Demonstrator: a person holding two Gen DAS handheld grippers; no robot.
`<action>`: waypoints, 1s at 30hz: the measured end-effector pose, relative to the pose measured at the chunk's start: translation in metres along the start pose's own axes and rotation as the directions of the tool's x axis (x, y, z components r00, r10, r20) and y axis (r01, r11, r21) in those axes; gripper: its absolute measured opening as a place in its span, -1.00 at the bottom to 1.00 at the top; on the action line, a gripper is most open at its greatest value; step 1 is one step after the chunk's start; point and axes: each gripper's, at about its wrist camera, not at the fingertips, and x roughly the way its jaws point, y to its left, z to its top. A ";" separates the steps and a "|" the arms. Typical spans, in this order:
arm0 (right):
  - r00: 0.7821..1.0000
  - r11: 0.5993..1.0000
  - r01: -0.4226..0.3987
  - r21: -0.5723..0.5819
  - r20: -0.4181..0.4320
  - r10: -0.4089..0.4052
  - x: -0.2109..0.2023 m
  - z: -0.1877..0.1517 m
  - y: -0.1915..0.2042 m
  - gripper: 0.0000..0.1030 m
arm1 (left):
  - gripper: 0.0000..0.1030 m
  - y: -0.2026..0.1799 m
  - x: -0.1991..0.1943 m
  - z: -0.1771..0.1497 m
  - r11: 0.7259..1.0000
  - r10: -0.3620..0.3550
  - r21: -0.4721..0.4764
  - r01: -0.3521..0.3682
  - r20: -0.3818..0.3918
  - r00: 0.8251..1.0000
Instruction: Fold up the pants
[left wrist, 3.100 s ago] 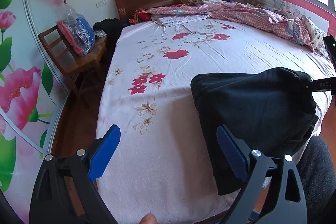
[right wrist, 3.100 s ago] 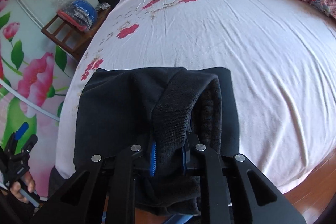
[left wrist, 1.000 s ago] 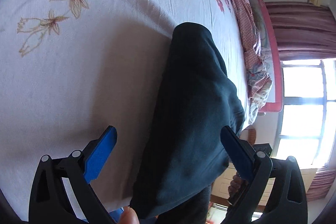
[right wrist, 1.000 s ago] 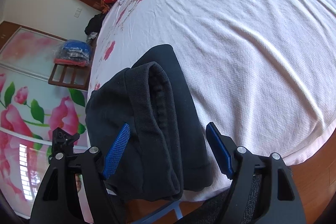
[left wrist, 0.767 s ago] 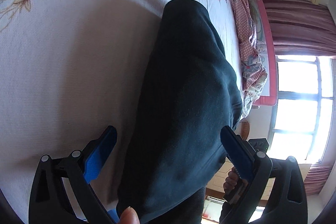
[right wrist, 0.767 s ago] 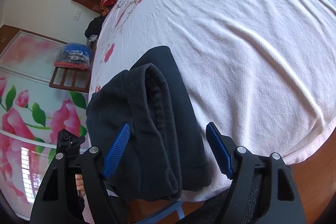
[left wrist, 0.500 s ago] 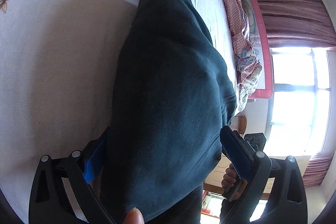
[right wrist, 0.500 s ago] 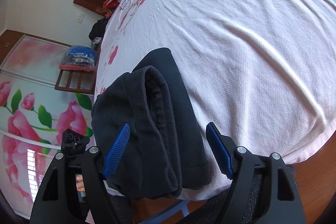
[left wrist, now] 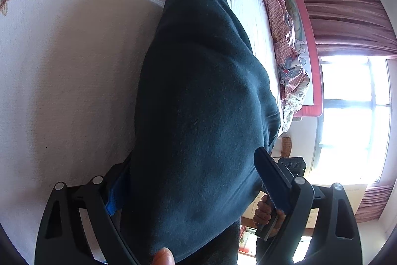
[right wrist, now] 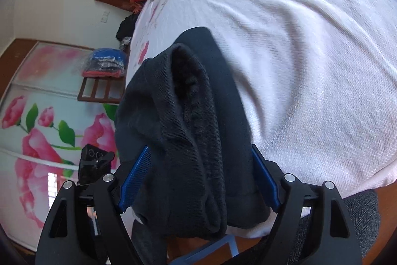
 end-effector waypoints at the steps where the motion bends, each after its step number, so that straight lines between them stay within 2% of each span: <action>1: 1.000 0.998 0.025 -0.052 -0.007 -0.026 0.000 -0.002 0.008 0.42 | 0.62 0.001 0.000 -0.001 1.000 0.005 0.005 -0.005 0.002 1.000; 2: 0.998 0.995 0.054 -0.080 -0.010 -0.055 0.000 -0.004 0.012 0.32 | 0.40 -0.001 0.001 -0.001 1.000 0.018 0.019 -0.018 0.002 1.000; 3: 0.997 0.994 0.079 -0.074 -0.013 -0.080 -0.001 -0.003 0.011 0.01 | 0.24 0.002 -0.002 -0.003 0.999 0.026 0.028 -0.026 0.003 1.000; 4: 0.995 0.993 0.098 -0.065 -0.022 -0.100 -0.002 -0.002 0.008 -0.20 | 0.16 0.003 -0.004 -0.003 0.999 0.028 0.031 -0.028 0.004 1.000; 5: 0.992 0.990 0.120 -0.080 -0.029 -0.122 -0.004 -0.002 0.009 -0.22 | -0.04 0.004 -0.005 -0.003 0.999 0.024 0.030 -0.024 0.004 1.000; 7: 0.985 0.977 0.168 -0.132 -0.029 -0.173 -0.006 -0.004 0.022 -0.16 | -0.19 0.003 -0.009 -0.003 0.999 0.010 0.032 -0.010 0.005 1.000; 10: 0.971 0.966 0.228 -0.119 -0.050 -0.236 -0.004 -0.004 0.028 -0.10 | -0.18 -0.001 -0.007 -0.001 0.998 0.032 0.052 -0.033 0.006 0.999; 13: 0.968 0.964 0.241 -0.113 -0.047 -0.247 -0.004 -0.004 0.030 -0.10 | -0.08 -0.004 -0.004 0.001 0.997 0.053 0.056 -0.054 0.003 0.999; 14: 0.969 0.964 0.237 -0.122 -0.046 -0.244 -0.004 -0.007 0.031 -0.10 | 0.01 -0.003 -0.002 0.002 0.997 0.059 0.053 -0.059 0.001 0.998; 16: 0.971 0.966 0.227 -0.123 -0.043 -0.233 0.001 -0.005 0.031 0.00 | 0.05 -0.003 0.002 0.003 0.997 0.059 0.049 -0.059 0.004 0.998; 19: 0.984 0.980 0.171 -0.106 -0.038 -0.176 0.010 -0.002 0.024 -0.06 | 0.07 -0.002 0.006 0.004 0.997 0.061 0.048 -0.062 0.009 0.998; 22: 0.987 0.981 0.154 -0.118 -0.027 -0.158 0.005 -0.004 0.028 -0.40 | -0.17 -0.003 0.003 0.001 0.996 0.057 0.064 -0.058 0.021 0.998; 25: 0.984 0.970 0.175 -0.168 -0.002 -0.178 -0.006 -0.007 0.051 -0.47 | -0.48 -0.012 -0.002 -0.003 0.991 0.077 0.108 -0.080 0.039 0.996; 30: 0.982 0.949 0.187 -0.253 0.038 -0.183 -0.020 -0.003 0.091 -0.49 | -0.56 -0.030 -0.014 -0.001 0.982 0.087 0.166 -0.094 0.054 0.995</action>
